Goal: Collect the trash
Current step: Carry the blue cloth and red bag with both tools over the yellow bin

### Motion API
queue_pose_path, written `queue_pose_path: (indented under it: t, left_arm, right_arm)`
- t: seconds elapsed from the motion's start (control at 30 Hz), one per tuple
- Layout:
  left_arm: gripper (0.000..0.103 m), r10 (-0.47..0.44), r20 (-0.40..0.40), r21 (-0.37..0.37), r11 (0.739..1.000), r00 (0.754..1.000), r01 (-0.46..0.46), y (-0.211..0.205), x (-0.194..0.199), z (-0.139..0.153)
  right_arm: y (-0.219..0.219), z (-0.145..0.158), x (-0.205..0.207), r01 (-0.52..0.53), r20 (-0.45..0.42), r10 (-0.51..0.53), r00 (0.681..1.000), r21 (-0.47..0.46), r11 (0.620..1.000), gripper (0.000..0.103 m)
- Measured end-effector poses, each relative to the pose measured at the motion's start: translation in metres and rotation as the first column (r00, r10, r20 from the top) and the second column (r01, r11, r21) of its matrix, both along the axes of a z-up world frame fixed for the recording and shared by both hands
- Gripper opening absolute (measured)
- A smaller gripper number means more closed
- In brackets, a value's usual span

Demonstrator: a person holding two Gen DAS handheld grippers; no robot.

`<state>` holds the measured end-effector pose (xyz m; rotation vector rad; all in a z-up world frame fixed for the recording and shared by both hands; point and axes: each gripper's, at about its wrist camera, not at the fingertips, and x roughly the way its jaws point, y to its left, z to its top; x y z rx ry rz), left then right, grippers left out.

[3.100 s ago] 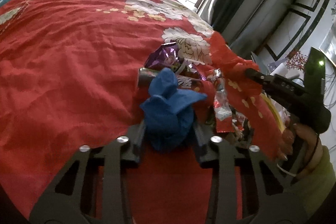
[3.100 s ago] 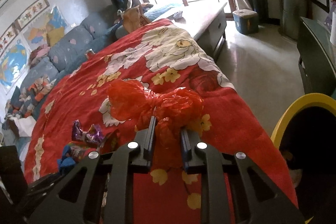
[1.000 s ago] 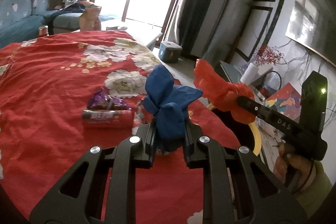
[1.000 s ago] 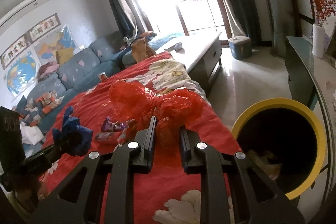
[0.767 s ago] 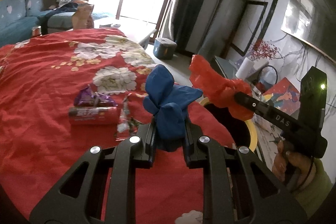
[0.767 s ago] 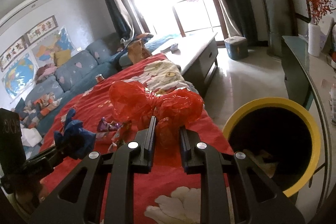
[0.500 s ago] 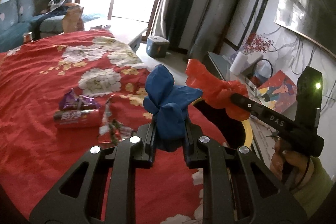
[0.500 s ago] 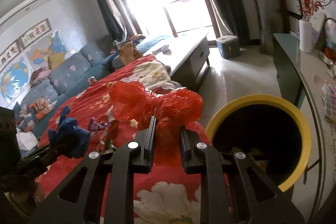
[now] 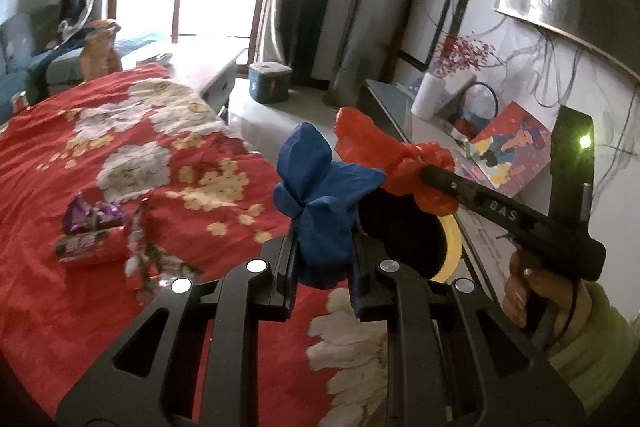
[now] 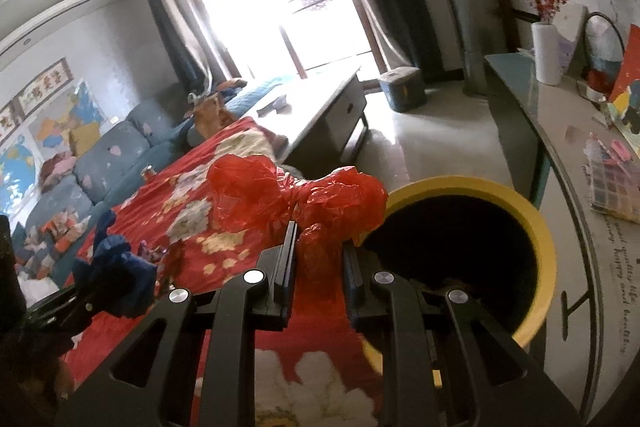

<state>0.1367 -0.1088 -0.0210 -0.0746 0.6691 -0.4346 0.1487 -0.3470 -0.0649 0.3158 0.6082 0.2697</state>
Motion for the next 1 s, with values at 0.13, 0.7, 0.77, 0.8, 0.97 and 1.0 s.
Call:
queue_pose_path:
  t: [0.13,0.7,0.77,0.8,0.97,1.0]
  left_arm:
    - [0.014,-0.043,0.002,0.017,0.999,0.999,0.043,-0.020,0.002,0.000]
    - [0.014,-0.166,-0.014,0.086,0.982,0.986,0.167,-0.086,0.017,-0.013]
    - [0.014,-0.177,-0.021,0.098,0.979,0.984,0.178,-0.093,0.019,-0.017]
    - [0.014,-0.181,-0.023,0.102,0.978,0.983,0.182,-0.096,0.020,-0.019]
    - [0.014,-0.194,-0.044,0.121,0.973,0.980,0.198,-0.107,0.027,-0.030]
    - [0.014,-0.196,-0.050,0.126,0.971,0.979,0.201,-0.110,0.029,-0.033]
  right_arm:
    - [-0.017,-0.002,0.001,0.042,-0.003,-0.042,0.999,0.009,0.999,0.019]
    - [-0.083,-0.023,0.008,0.193,-0.041,-0.192,0.981,0.019,0.981,0.019]
    - [-0.087,-0.025,0.009,0.204,-0.049,-0.202,0.978,0.020,0.979,0.019]
    - [-0.089,-0.027,0.009,0.210,-0.052,-0.209,0.977,0.021,0.977,0.019]
    - [-0.099,-0.035,0.013,0.230,-0.070,-0.228,0.971,0.018,0.973,0.019]
    - [-0.100,-0.037,0.013,0.232,-0.075,-0.231,0.970,0.016,0.972,0.019]
